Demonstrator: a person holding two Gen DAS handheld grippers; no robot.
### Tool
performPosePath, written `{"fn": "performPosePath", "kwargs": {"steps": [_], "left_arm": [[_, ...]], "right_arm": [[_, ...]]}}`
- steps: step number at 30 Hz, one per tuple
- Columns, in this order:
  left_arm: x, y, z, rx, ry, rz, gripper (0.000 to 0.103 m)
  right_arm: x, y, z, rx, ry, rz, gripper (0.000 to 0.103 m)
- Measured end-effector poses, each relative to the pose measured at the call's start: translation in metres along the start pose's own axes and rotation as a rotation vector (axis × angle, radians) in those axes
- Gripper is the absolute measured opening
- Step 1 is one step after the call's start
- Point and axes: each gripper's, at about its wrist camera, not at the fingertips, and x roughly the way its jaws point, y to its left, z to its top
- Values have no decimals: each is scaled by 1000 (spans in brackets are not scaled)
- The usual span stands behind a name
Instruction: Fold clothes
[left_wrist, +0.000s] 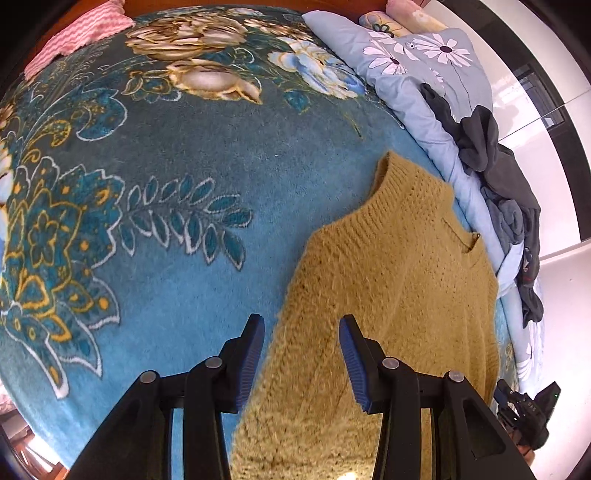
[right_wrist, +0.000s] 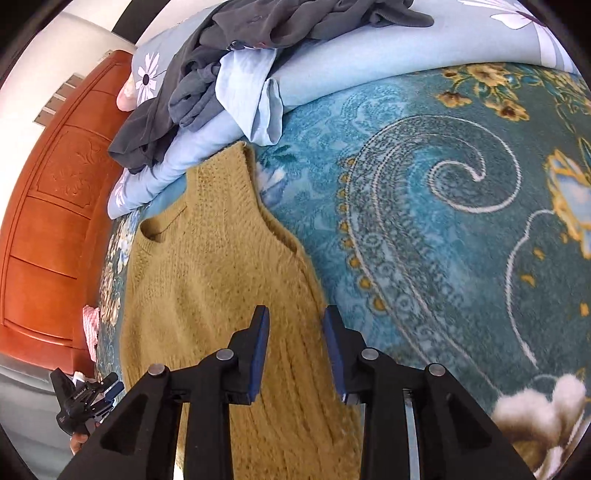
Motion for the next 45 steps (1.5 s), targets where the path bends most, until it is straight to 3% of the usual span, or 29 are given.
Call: {"fn": "performPosePath", "kwargs": {"steps": [4,8,10,11,12,17,21,25,28,30,33,37,45], "left_arm": [[19,2,6,1,40,13,46],[20,7,5,-21,30,-28,44],[19,6,3,-16,23,-42,37],[18,4,2,-4,20,-41,19],[18,-1,0,20,16,-21,13],[3,-18,0,95,-74,26,11],[12,-11,-4,88,-24,52,14],[1,3,-10,8,-7,-15,19],[-16,5,-23,31,-6,-32,32],[-28,6,-38,56,-11,-47,46],[-33,10,-62,86,8,-37,47],[-27,17,-78,82,42,-12,47],[-20,11,-69,49,32,-25,47]], "right_arm": [[17,1,11,20,23,6,31],[20,2,15,19,29,20,28],[21,3,15,13,38,4,12],[20,4,15,8,36,-1,11],[20,4,15,3,33,-6,10],[-1,-2,24,14,-29,-52,8],[1,-11,23,32,4,-50,9],[1,-11,19,56,18,12,13],[-12,-7,16,38,6,16,15],[-25,-5,7,14,1,39,16],[-38,-10,-16,-36,27,54,23],[-39,-25,-42,-33,72,20,24],[-30,-32,-45,56,73,40,24]]}}
